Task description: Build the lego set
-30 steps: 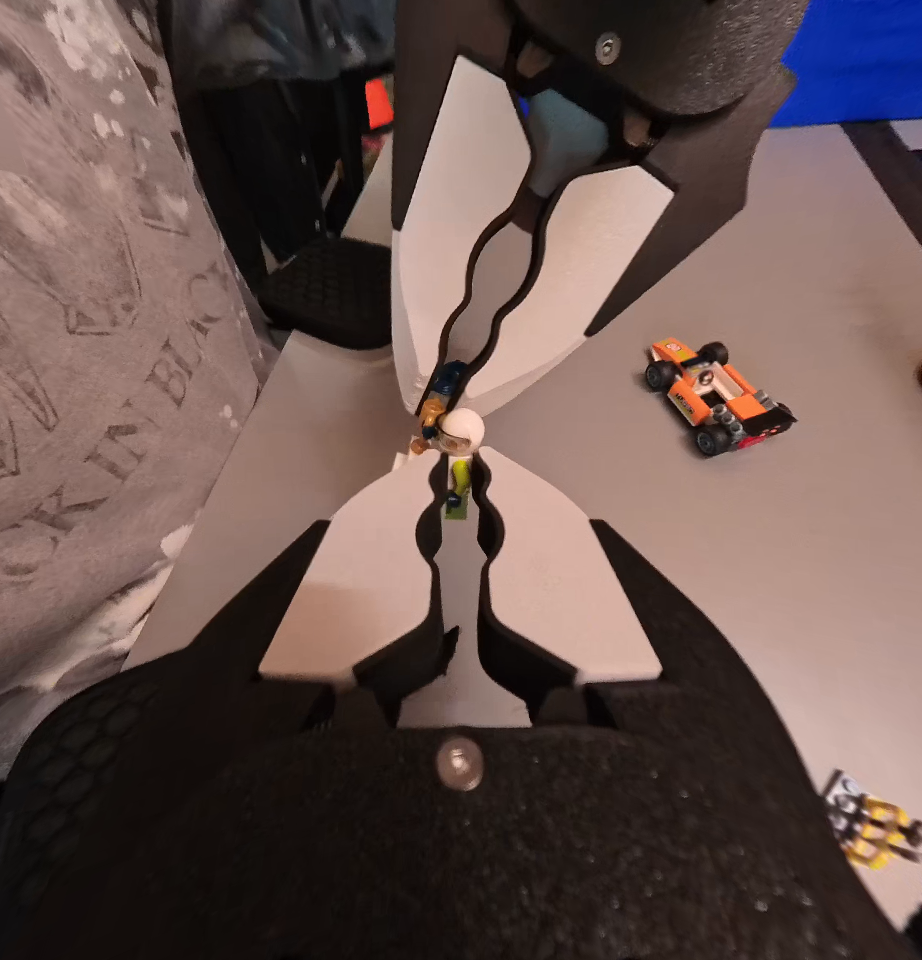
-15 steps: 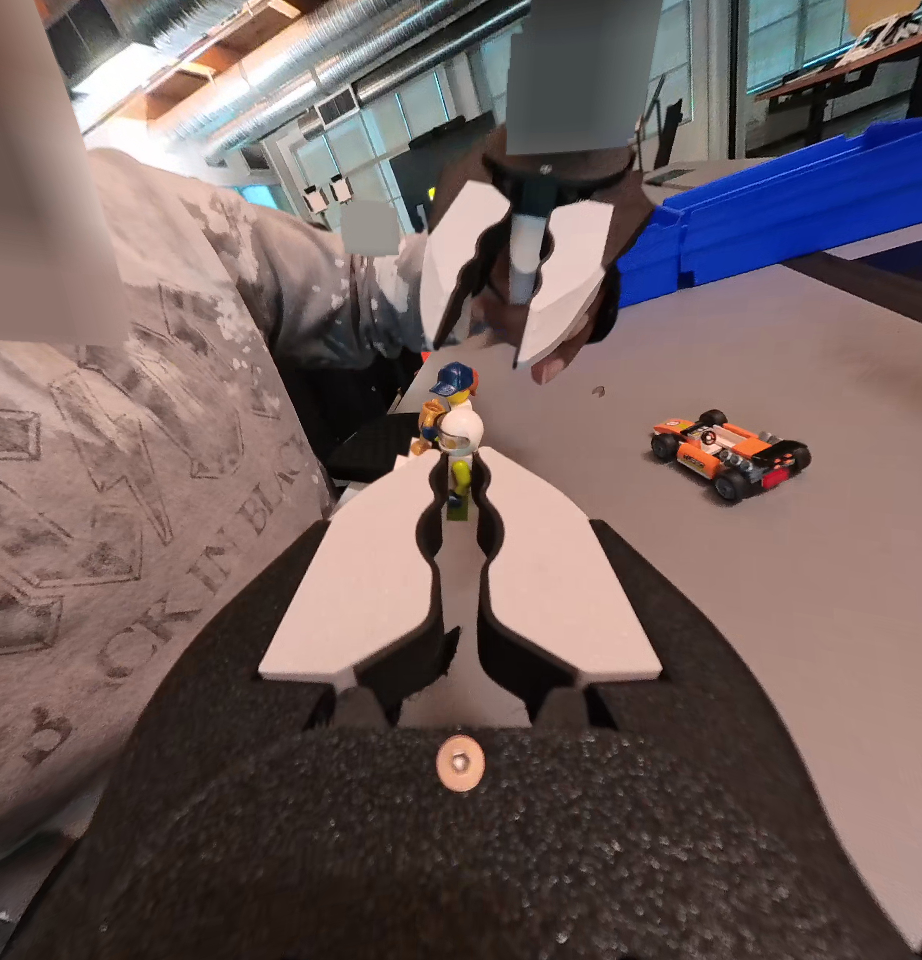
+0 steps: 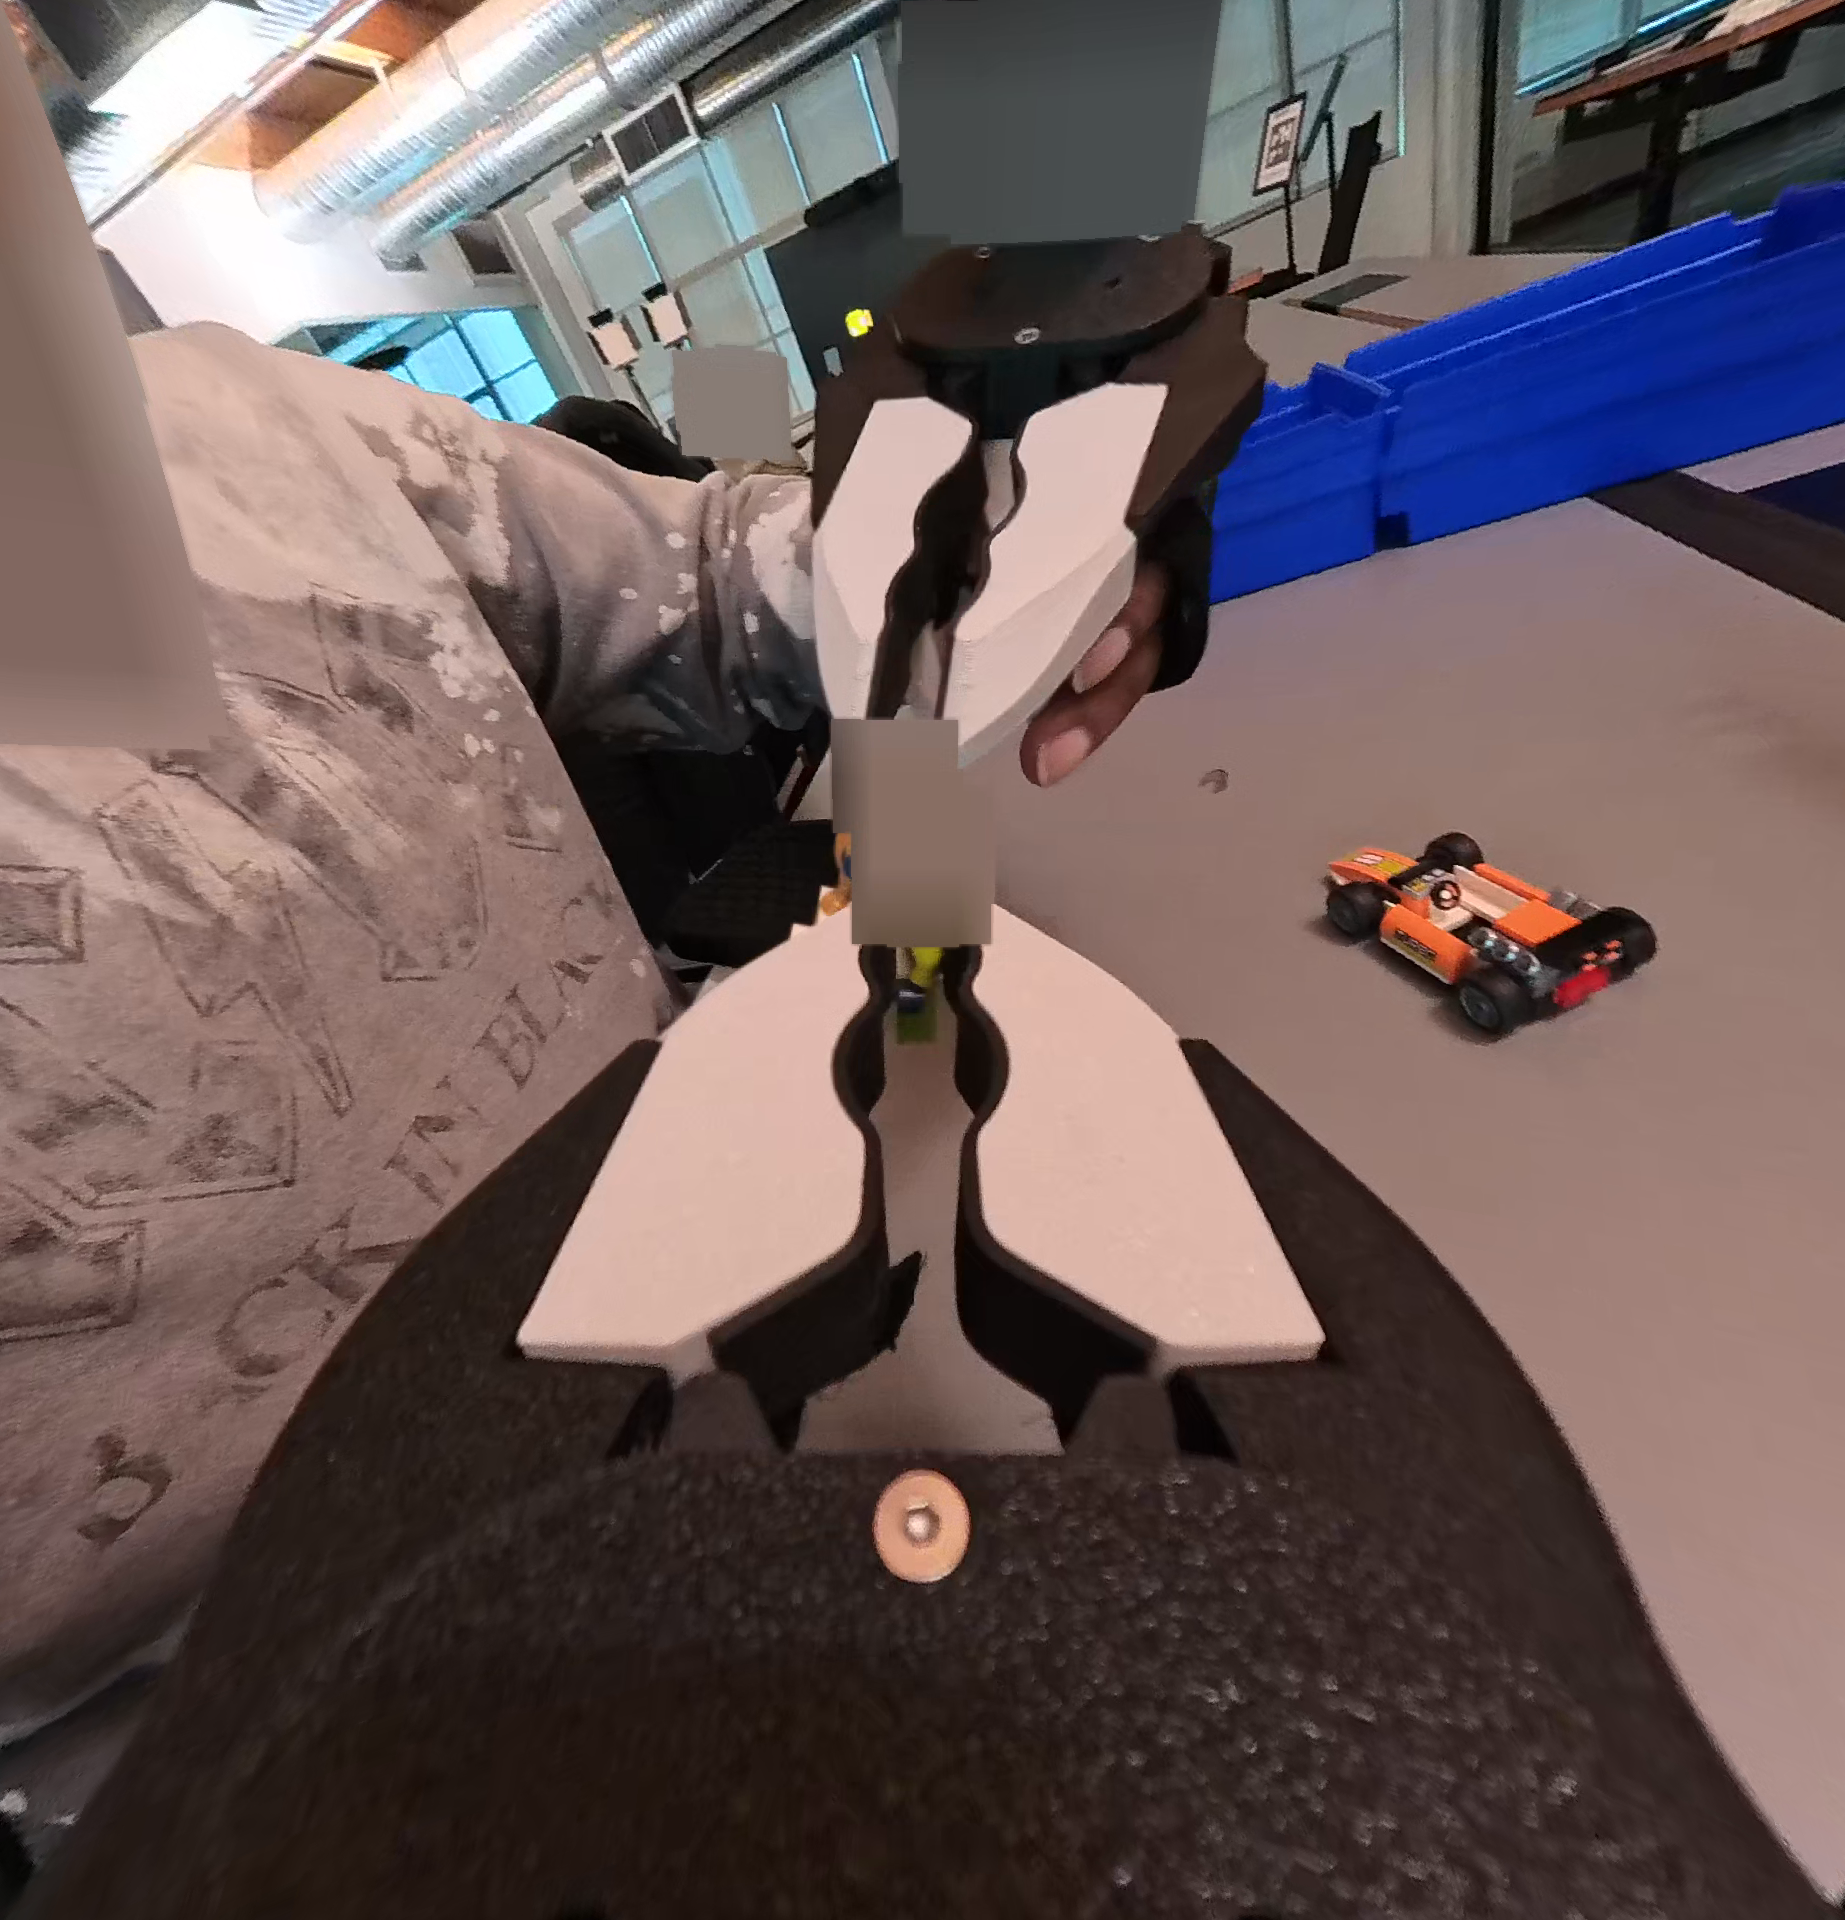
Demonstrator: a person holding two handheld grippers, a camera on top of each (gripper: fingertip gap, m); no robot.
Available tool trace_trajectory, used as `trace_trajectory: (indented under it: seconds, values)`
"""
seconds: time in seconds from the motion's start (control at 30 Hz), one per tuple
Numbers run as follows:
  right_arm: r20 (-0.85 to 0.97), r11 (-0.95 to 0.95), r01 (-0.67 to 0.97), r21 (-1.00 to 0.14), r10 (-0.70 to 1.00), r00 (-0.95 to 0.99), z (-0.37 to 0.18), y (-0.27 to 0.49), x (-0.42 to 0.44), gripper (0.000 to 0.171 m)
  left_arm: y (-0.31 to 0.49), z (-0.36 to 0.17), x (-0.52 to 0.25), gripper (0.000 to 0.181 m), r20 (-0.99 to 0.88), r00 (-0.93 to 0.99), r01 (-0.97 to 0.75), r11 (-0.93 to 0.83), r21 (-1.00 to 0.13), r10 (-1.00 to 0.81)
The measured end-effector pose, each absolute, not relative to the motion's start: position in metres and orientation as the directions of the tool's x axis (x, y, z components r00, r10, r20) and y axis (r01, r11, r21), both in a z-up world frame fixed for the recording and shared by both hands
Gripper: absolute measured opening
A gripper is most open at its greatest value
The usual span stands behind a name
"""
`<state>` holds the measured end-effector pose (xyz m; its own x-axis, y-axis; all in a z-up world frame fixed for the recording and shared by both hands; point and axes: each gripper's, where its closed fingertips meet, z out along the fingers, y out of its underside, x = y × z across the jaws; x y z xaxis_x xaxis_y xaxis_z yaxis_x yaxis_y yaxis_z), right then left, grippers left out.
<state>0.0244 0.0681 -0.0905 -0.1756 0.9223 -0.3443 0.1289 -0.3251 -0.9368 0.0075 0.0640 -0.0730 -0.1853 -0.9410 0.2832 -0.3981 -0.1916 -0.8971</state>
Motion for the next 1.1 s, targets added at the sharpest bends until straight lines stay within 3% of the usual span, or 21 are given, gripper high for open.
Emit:
trace_trajectory:
  seconds: [0.33, 0.5, 0.63, 1.1]
  values:
    - [-0.377, -0.354, 0.127, -0.926, 0.874, -0.307, -0.08, 0.053, 0.021, 0.008, 0.045, -0.061, 0.002, 0.011, 0.239, -0.347, -0.367, -0.103, -0.924, -0.907]
    - [-0.388, -0.369, 0.123, -0.921, 0.861, -0.329, -0.081, 0.051, 0.021, 0.008, 0.042, -0.064, 0.003, 0.023, 0.22, -0.354, -0.372, -0.079, -0.925, -0.909]
    - [-0.393, -0.375, 0.122, -0.919, 0.846, -0.36, -0.08, 0.048, 0.02, 0.008, 0.035, -0.066, 0.005, 0.013, 0.204, -0.388, -0.369, -0.051, -0.928, -0.899]
    - [-0.391, -0.373, 0.147, -0.916, 0.753, -0.53, -0.069, 0.021, 0.013, 0.008, 0.003, -0.056, -0.003, 0.013, 0.191, -0.624, -0.29, -0.003, -0.957, -0.758]
